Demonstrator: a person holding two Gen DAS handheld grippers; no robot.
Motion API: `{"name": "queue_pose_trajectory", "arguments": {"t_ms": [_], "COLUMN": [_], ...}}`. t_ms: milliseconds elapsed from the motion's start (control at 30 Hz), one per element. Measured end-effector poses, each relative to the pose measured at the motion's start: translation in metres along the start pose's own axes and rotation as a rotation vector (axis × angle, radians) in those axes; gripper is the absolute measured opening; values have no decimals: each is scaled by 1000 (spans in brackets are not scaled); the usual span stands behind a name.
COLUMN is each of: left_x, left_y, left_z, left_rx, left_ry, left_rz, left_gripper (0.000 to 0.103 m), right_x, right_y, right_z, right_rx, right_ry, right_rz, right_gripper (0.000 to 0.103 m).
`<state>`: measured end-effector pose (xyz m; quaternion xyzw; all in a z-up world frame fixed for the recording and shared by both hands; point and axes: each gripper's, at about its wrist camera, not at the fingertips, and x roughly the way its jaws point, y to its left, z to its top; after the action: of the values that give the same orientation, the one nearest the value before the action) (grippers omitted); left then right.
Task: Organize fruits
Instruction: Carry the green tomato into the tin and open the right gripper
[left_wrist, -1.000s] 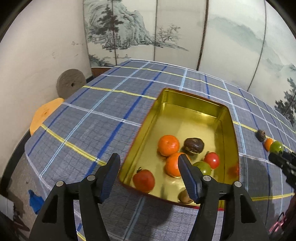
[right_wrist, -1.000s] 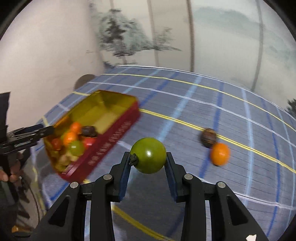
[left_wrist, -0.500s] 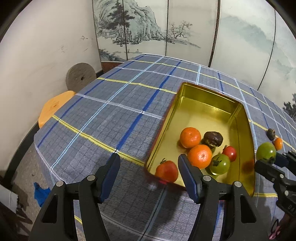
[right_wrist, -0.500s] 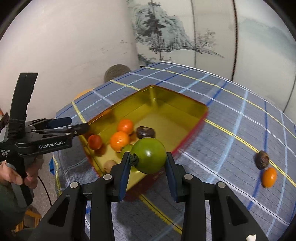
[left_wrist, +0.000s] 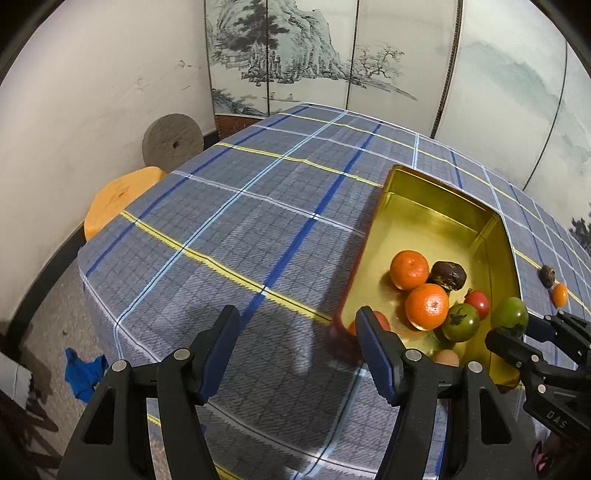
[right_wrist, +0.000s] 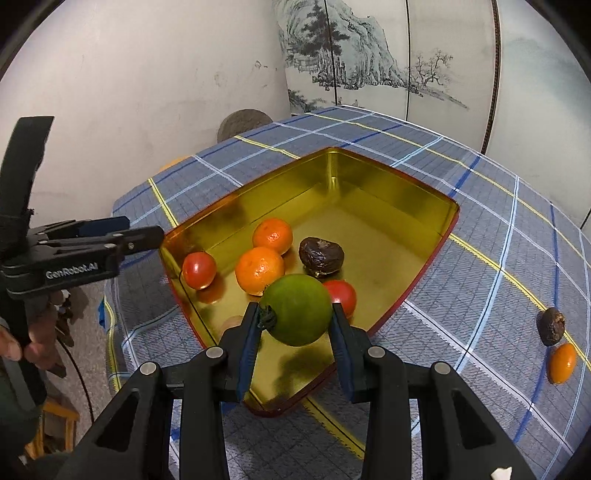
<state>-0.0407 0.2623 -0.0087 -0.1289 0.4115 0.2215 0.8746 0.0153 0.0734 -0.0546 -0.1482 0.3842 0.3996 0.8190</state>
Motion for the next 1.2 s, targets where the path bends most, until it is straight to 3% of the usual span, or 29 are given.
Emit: {"name": "queue_pose_trajectory", "arguments": {"t_ms": [967,1200], "left_x": [-1,-7], "left_y": [13,1], "left_z": [-7,-9], "left_rx": [-38,-18], "left_ry": [20,11], "left_rz": [-19,-30], "left_gripper": [66,66], "right_x": [8,0], "right_y": [17,13], "right_z": [-4,-3], "right_rx": [-42,-20], "right_ry": [25,1], "right_rz": [-2,7], "right_gripper": [34,34]}}
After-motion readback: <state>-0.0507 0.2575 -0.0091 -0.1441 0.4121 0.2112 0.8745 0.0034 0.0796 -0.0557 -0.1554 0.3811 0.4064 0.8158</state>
